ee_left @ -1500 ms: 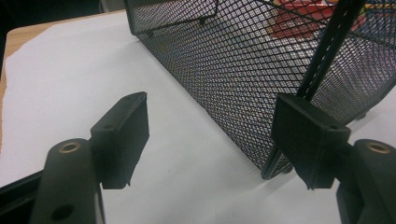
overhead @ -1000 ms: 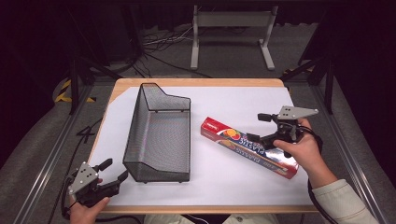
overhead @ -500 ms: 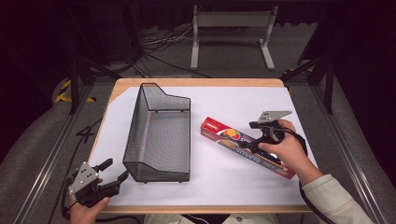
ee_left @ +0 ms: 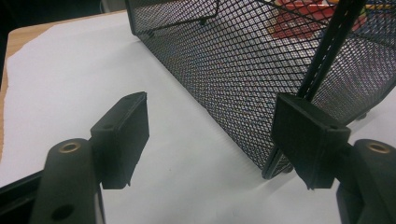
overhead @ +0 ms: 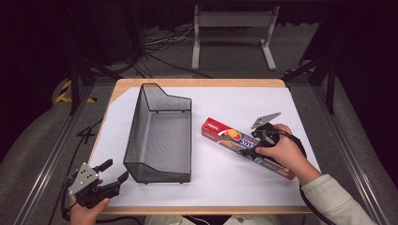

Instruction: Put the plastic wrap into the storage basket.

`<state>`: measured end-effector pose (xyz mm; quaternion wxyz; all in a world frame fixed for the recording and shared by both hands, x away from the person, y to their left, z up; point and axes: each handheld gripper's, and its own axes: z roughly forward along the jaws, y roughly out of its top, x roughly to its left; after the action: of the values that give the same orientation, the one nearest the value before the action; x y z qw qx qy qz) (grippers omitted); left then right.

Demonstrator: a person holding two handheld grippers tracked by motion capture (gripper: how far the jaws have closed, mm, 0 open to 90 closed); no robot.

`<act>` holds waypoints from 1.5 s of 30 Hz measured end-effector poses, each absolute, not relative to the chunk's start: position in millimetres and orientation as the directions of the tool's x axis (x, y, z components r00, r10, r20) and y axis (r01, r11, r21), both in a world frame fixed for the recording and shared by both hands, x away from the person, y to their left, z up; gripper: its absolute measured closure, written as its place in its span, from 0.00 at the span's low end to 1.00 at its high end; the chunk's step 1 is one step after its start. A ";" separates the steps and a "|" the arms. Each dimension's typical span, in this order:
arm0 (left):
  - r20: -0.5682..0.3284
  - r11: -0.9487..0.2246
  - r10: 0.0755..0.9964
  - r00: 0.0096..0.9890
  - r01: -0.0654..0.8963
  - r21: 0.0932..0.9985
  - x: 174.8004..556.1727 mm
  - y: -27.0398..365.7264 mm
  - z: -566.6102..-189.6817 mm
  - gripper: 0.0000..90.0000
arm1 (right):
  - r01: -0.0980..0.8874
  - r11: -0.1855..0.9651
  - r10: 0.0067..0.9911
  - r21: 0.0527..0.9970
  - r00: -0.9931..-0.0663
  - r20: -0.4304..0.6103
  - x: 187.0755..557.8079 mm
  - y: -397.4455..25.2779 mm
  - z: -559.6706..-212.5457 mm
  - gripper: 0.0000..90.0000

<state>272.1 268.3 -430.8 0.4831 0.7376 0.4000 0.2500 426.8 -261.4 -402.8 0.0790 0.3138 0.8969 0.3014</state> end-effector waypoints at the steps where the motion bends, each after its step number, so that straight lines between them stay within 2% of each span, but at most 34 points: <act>1: -0.018 -0.213 0.832 0.555 0.349 0.913 272.1 268.3 -430.8 0.32 | 0.515 0.621 0.611 0.590 -0.791 0.047 426.8 -261.4 -402.8 0.06; 11: -0.019 -0.210 0.833 0.553 0.348 0.914 272.0 268.8 -431.1 0.32 | 0.514 0.705 0.583 0.489 -0.813 0.014 427.7 -253.9 -409.8 0.19; 12: -0.019 -0.210 0.833 0.553 0.348 0.914 272.1 268.8 -431.0 0.32 | 0.512 0.714 0.577 0.477 -0.817 0.013 428.0 -253.2 -410.4 0.25; 13: -0.019 -0.210 0.833 0.553 0.348 0.914 272.1 268.8 -431.0 0.32 | 0.512 0.714 0.577 0.477 -0.817 0.013 428.0 -253.2 -410.4 0.25; 15: -0.019 -0.210 0.833 0.553 0.348 0.914 272.0 268.8 -431.0 0.32 | 0.508 0.733 0.571 0.453 -0.821 -0.004 428.1 -252.7 -411.6 0.38; 18: -0.021 -0.209 0.833 0.552 0.349 0.913 272.0 269.0 -431.1 0.32 | 0.494 0.742 0.562 0.452 -0.827 -0.017 428.6 -254.3 -411.3 0.42; 35: -0.020 -0.204 0.838 0.545 0.348 0.915 271.8 270.0 -430.8 0.32 | 0.483 0.741 0.562 0.465 -0.826 -0.037 425.1 -253.9 -408.3 0.45; 45: -0.022 -0.198 0.840 0.542 0.345 0.917 271.7 270.0 -430.5 0.32 | 0.486 0.683 0.593 0.544 -0.805 -0.026 417.5 -259.9 -371.1 0.45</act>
<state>271.7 270.0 -430.5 0.4863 0.7311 0.4054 0.2545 417.5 -259.9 -371.1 0.1003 0.2960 0.9120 0.2658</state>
